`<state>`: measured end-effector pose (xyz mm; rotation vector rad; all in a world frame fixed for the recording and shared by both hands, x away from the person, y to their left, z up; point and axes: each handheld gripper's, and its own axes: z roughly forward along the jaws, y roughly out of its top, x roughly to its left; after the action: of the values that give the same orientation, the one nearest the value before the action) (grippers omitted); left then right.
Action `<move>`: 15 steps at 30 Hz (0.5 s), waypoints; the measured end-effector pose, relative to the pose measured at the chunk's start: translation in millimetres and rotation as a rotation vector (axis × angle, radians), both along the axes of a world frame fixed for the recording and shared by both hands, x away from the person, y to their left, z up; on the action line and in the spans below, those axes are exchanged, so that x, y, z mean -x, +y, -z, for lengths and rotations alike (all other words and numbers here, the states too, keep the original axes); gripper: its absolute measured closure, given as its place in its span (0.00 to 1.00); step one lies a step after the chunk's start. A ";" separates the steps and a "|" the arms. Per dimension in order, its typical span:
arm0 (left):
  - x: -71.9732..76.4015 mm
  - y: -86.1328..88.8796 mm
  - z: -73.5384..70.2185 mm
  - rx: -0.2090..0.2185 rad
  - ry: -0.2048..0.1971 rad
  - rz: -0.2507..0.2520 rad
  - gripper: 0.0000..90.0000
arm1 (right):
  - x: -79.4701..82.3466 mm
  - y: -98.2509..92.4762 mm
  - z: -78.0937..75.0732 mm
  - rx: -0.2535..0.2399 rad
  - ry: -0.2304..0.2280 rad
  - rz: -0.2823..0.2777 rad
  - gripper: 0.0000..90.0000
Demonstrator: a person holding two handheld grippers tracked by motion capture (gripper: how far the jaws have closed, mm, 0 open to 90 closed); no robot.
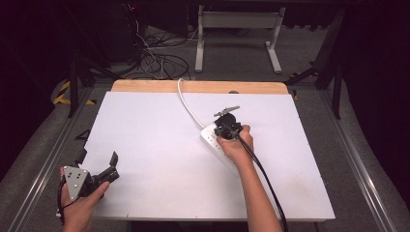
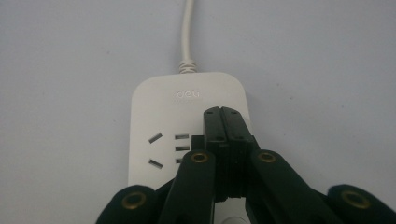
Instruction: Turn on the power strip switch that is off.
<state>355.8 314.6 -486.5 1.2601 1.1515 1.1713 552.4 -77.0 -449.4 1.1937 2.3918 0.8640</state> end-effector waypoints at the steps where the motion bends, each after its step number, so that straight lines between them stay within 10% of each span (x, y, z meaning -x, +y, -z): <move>1: -0.2 0.0 0.0 -0.001 0.001 0.001 0.05 | -0.5 -0.5 -0.2 -0.003 0.004 -0.002 1.00; 15: -1.2 0.3 0.5 0.001 0.005 -0.003 0.05 | 0.3 -6.9 -5.2 -0.029 -0.023 -0.002 1.00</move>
<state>357.0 314.9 -487.1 1.2619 1.1577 1.1703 552.2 -83.9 -444.2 1.1857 2.3702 0.9119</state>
